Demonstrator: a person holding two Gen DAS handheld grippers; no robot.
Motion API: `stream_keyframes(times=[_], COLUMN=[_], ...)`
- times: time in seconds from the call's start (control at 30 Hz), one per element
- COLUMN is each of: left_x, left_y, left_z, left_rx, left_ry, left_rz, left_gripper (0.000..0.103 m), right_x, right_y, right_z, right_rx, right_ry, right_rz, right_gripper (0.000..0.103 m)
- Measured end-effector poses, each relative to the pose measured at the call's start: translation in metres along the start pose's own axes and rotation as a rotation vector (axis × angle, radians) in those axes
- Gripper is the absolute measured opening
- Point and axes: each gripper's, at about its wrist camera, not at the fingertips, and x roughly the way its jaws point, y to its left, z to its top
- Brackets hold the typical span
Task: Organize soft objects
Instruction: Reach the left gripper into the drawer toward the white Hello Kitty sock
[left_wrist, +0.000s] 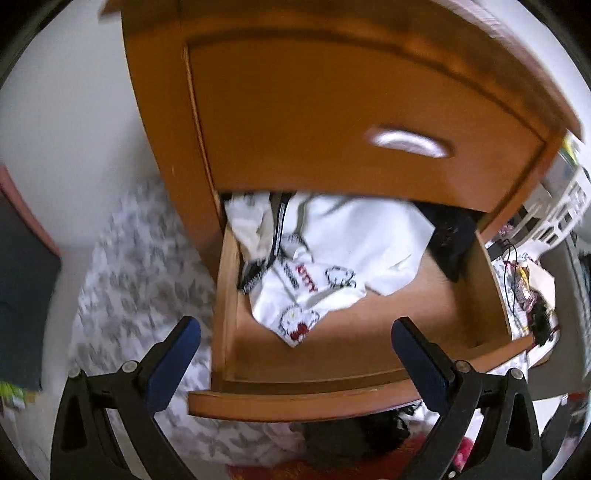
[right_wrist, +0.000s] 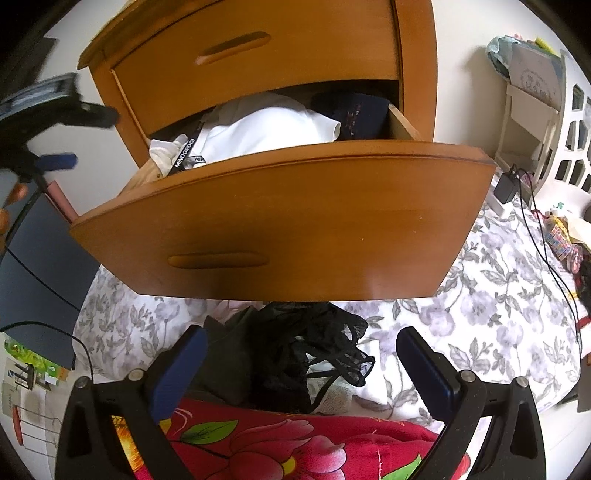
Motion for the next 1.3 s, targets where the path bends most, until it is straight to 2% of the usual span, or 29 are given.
stream_keyframes(times=[0.07,0.27,0.43,0.73,0.83,0.93,1.03,1.3], left_x=[0.012,0.034,0.053,0.084,0.095,0.107,0.114,0.131], left_y=[0.004,0.006,0.013,0.009,0.003,-0.002,-0.013,-0.05], left_z=[0.002,0.009,0.019,0.03,0.036,0.039,0.044,0.047], left_rx=[-0.027,-0.011,-0.037,-0.022,-0.006,0.007,0.058,0.176], left_ry=[0.04,0.105,0.192,0.287,0.314,0.353,0.371,0.416], left_rz=[0.012,0.085,0.099,0.138,0.17,0.171,0.209,0.206], left_gripper=[0.103,0.103,0.103,0.103,0.103,0.102,0.102,0.102], right_x=[-0.002,-0.01,-0.019,-0.035,-0.033,-0.032,-0.031,-0.028], right_y=[0.001,0.006,0.007,0.007,0.006,0.004,0.004,0.001], right_z=[0.0,-0.001,-0.002,-0.001,0.0,0.0,-0.001,-0.001], right_rx=[-0.01,-0.029,-0.031,-0.032,-0.026,-0.022,-0.019,-0.008], right_ry=[-0.012,-0.053,-0.105,-0.186,-0.183,-0.177,-0.176,-0.158], right_rz=[-0.008,-0.038,-0.064,-0.086,-0.075,-0.064,-0.054,-0.027], right_gripper=[0.103,0.103,0.103,0.103,0.103,0.103,0.103,0.103])
